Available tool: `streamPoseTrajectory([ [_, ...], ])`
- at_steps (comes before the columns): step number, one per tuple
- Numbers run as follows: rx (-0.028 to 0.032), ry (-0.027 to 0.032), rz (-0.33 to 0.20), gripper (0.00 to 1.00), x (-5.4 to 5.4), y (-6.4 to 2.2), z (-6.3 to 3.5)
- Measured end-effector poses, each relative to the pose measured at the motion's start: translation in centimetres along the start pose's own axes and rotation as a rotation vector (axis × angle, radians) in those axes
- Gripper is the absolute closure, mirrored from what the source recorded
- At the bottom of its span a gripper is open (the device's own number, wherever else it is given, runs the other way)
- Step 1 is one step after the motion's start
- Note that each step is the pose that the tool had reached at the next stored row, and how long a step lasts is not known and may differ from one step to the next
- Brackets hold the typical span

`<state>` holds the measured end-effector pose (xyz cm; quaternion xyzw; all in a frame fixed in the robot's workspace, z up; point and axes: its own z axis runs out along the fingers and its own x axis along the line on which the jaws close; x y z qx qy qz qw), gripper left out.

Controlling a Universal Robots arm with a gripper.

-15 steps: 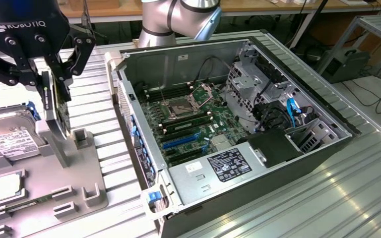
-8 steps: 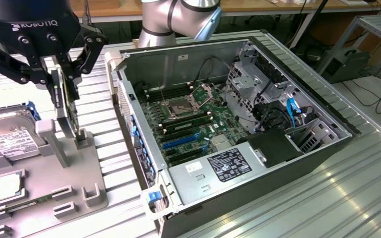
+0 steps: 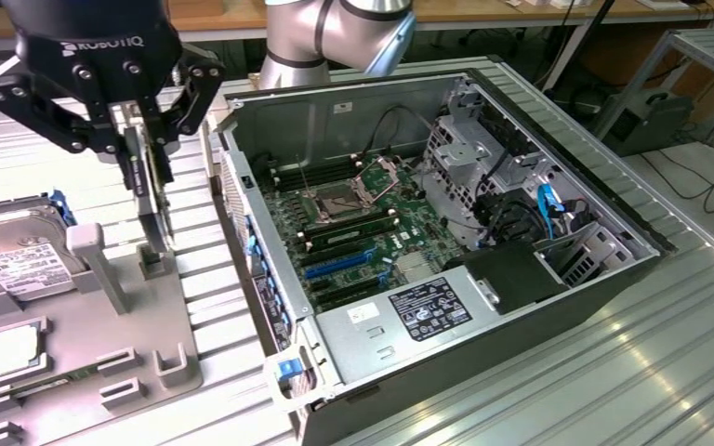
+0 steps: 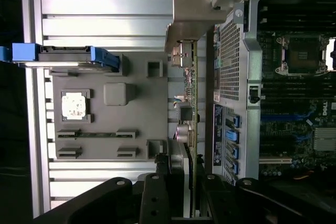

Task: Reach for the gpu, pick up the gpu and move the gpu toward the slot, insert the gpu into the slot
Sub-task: 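Pick up the gpu and move the gpu toward the slot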

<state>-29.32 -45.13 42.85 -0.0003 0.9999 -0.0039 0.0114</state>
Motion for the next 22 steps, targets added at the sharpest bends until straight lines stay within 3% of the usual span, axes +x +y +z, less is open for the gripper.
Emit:
streamPoseTrajectory([
  [9, 0.0, 0.0, -0.002, 0.72, -1.8, 0.0, 0.07],
  [22, 0.0001, 0.0001, -0.002, 0.72, -3.2, 0.01, 0.12],
])
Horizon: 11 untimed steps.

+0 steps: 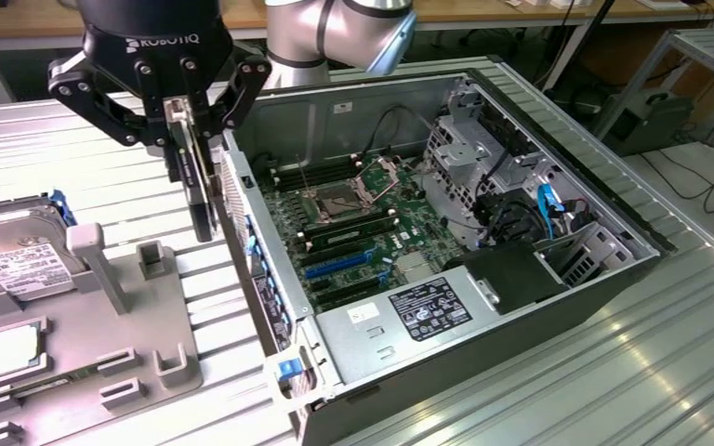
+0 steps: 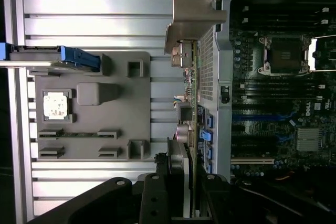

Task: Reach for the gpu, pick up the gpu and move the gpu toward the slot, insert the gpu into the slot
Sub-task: 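Pick up the gpu and move the gpu toward the slot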

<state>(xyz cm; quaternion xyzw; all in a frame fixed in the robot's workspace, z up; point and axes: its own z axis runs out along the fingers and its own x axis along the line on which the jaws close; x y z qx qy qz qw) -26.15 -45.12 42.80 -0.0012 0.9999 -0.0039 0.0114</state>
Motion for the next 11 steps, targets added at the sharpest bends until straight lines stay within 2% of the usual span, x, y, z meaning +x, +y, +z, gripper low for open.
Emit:
streamPoseTrajectory([
  [11, 0.0, 0.0, 0.0, 0.72, -1.1, 0.0, 0.04],
])
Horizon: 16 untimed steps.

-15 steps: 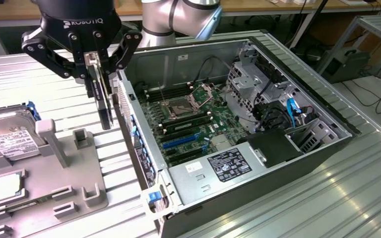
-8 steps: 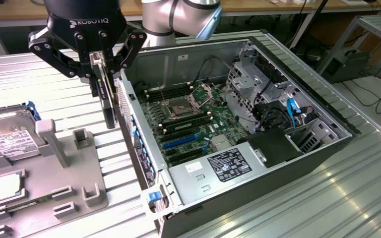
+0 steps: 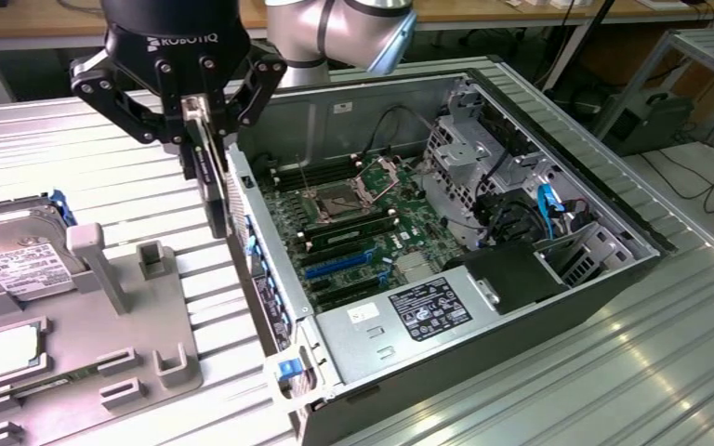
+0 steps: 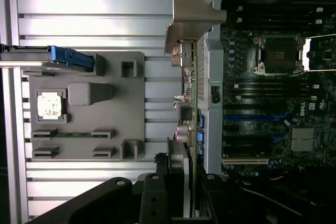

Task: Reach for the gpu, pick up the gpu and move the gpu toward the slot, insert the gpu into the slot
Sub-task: 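Pick up the gpu and move the gpu toward the slot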

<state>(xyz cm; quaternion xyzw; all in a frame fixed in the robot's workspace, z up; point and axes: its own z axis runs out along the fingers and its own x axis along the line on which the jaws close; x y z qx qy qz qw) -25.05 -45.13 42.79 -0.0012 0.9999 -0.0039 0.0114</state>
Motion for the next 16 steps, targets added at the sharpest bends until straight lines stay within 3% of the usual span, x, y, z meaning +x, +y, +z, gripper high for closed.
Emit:
streamPoseTrajectory([
  [16, 0.0001, 0.0, 0.0, 0.72, -1.5, 0.0, 0.03],
])
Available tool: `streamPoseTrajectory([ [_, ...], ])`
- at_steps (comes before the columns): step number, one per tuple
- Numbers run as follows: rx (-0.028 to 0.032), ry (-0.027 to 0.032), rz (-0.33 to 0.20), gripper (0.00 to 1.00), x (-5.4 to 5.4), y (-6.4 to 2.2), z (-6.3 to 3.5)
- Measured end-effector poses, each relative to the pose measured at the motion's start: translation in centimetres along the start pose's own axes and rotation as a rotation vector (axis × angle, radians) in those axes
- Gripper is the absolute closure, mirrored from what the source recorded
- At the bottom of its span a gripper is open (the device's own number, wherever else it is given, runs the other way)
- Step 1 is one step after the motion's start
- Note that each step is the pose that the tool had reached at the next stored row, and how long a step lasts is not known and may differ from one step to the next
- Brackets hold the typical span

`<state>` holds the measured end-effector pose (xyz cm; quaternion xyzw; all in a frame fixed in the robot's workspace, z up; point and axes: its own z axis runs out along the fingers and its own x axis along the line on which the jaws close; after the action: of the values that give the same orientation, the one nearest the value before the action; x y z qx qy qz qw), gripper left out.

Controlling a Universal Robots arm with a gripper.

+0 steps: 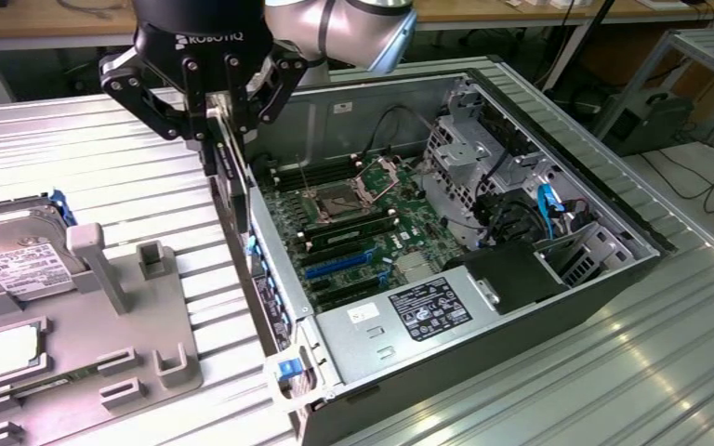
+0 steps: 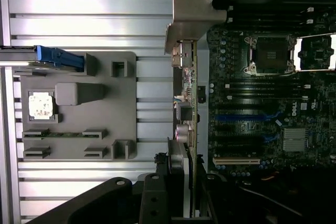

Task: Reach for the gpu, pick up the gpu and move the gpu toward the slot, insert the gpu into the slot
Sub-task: 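Pick up the gpu and move the gpu toward the slot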

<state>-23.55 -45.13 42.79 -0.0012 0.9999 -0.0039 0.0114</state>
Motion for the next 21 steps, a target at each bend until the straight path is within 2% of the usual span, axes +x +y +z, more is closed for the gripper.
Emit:
streamPoseTrajectory([
  [21, 0.0, 0.0, 0.0, 0.72, -2.1, -0.01, 0.05],
])
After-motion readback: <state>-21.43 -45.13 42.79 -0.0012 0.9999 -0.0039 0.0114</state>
